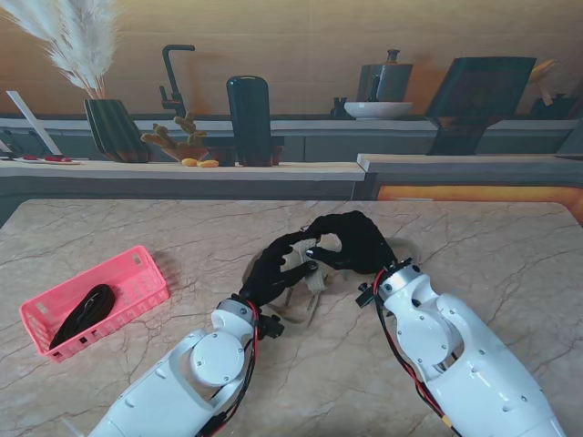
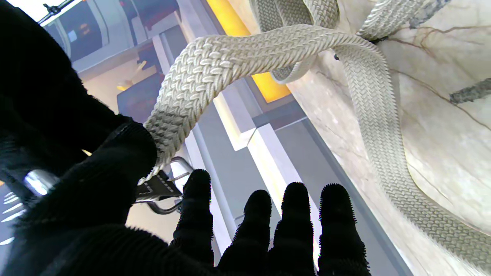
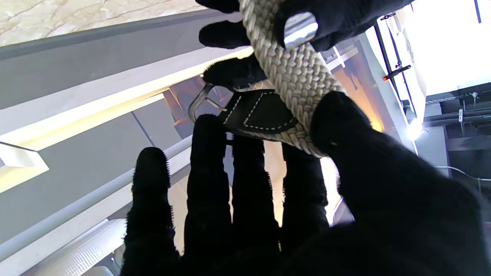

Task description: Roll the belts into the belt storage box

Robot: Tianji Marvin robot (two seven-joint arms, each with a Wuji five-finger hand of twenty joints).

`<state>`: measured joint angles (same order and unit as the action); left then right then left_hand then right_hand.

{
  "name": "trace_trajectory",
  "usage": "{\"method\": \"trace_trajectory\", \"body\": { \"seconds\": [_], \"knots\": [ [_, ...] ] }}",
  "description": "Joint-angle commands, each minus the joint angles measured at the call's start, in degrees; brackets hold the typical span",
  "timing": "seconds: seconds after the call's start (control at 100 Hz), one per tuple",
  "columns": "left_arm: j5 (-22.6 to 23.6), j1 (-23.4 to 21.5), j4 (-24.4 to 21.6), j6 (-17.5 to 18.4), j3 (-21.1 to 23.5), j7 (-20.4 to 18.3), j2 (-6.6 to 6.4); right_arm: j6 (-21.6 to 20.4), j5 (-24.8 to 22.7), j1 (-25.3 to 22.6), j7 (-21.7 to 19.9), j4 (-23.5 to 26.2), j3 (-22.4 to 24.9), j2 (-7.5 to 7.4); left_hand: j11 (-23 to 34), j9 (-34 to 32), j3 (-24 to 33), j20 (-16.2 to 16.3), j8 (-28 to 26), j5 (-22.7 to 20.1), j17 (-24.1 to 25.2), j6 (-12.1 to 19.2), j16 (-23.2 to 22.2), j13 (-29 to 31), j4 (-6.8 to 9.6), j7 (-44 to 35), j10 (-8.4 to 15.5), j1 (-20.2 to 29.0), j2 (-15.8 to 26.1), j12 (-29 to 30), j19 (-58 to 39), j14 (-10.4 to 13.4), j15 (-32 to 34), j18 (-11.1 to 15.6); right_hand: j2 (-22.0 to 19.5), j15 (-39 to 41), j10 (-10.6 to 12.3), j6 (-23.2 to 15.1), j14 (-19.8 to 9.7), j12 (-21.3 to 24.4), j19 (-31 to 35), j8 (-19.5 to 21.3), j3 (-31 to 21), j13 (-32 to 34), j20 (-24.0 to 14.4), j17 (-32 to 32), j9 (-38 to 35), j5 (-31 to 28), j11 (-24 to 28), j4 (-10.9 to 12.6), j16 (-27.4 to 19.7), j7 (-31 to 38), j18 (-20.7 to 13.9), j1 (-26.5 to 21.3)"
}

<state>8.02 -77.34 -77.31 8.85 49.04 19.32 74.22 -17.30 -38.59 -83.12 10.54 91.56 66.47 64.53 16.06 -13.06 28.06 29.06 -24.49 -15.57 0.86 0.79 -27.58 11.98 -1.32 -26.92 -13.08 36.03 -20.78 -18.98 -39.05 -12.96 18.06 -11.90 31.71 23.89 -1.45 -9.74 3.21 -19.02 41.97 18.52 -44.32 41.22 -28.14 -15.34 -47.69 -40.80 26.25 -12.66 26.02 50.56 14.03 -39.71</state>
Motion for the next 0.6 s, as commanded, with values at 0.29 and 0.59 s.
{"method": "trace_trajectory", "body": {
  "seconds": [0.29, 0.59],
  "knots": [
    [1.42, -1.11, -1.05, -1.52, 1.94, -1.48, -1.27, 2.99, 4.53, -1.52, -1.19, 3.91, -0.08, 0.63, -8.25, 4.15, 1.76, -2.72, 4.67, 4.57, 1.57, -8.70, 4.61, -4.63, -0.86, 10.85, -0.14, -2.89, -4.97, 5.86, 6.76, 1.37, -4.25, 2.90, -4.46, 1.30, -3.83, -13.26, -0.87, -1.54, 0.54, 2.62, -4.11, -6.04, -2.21, 0.86, 3.70, -4.89, 4.07, 1.04, -0.45, 7.63, -1.21, 2.30],
    [1.43, -0.59, -0.69, 1.89, 0.91, -3.62, -1.78, 5.78, 9.06, -1.73, -4.80, 4.60, 0.00, 0.55, -12.79, 6.01, 3.49, -4.82, 7.65, 7.43, 0.92, -6.40, 7.26, -6.06, -1.27, 15.60, 0.78, -4.92, -5.96, 6.35, 14.24, 2.34, -7.38, 4.35, -2.29, 22.52, -3.22, -12.61, -1.18, -6.88, 16.77, 0.95, -6.87, -1.15, -13.64, -3.93, 1.85, -6.73, 13.15, 0.80, 12.20, 7.71, -7.93, 3.43]
  ]
}}
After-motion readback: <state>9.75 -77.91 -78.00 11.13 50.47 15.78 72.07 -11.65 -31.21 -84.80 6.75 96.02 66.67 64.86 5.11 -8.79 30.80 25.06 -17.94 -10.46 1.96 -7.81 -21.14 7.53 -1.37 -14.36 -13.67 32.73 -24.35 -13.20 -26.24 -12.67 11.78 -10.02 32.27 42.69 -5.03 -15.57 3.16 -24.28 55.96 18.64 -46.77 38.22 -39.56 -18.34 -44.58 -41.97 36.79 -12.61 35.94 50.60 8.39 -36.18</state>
